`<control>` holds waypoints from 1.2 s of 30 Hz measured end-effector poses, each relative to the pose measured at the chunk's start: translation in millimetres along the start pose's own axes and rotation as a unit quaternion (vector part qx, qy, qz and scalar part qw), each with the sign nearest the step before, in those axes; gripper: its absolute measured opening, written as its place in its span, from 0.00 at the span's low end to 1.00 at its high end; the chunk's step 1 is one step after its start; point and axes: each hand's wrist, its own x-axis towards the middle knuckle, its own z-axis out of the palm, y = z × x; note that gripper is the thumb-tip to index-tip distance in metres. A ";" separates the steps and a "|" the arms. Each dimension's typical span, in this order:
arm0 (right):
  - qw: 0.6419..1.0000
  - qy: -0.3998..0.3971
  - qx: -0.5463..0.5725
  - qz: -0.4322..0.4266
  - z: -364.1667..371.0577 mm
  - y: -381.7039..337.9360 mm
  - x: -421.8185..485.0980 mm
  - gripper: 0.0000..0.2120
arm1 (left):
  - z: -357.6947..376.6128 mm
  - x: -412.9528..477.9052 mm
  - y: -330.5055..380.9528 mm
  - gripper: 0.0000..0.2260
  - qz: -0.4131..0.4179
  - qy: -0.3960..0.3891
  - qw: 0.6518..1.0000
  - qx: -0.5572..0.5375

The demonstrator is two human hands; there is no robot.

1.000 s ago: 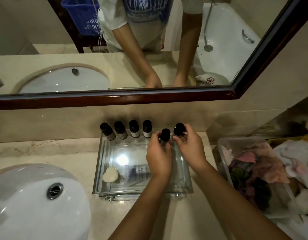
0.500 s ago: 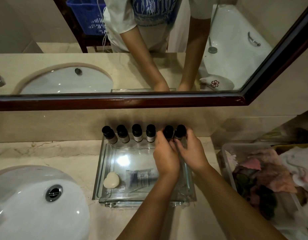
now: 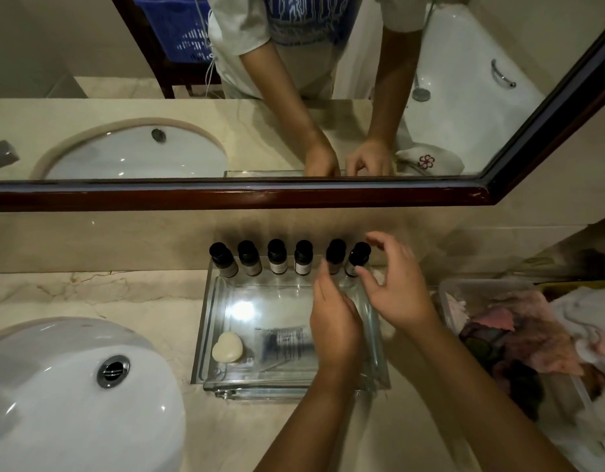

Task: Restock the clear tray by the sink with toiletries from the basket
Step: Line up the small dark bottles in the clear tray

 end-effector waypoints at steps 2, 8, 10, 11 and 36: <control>0.998 -0.009 -0.038 -0.040 -7.3 -8.3 5.9 0.20 | -7.8 -10.2 -5.2 0.23 0.030 -0.004 0.999 0.023; 0.978 -0.112 -0.163 -0.068 -4.8 -19.5 35.5 0.21 | -30.7 -14.3 -35.0 0.17 0.096 -0.034 0.991 0.082; 0.970 -0.136 -0.191 -0.059 3.0 -19.2 40.1 0.22 | -38.4 -5.9 -40.0 0.18 0.102 -0.059 0.989 0.092; 0.969 -0.140 -0.198 -0.054 6.7 -19.0 40.7 0.21 | -41.2 -1.5 -41.3 0.19 0.102 -0.072 0.987 0.103; 0.962 -0.126 -0.240 -0.042 7.2 -23.7 39.7 0.20 | -43.7 27.9 -35.1 0.26 0.169 -0.199 0.939 0.222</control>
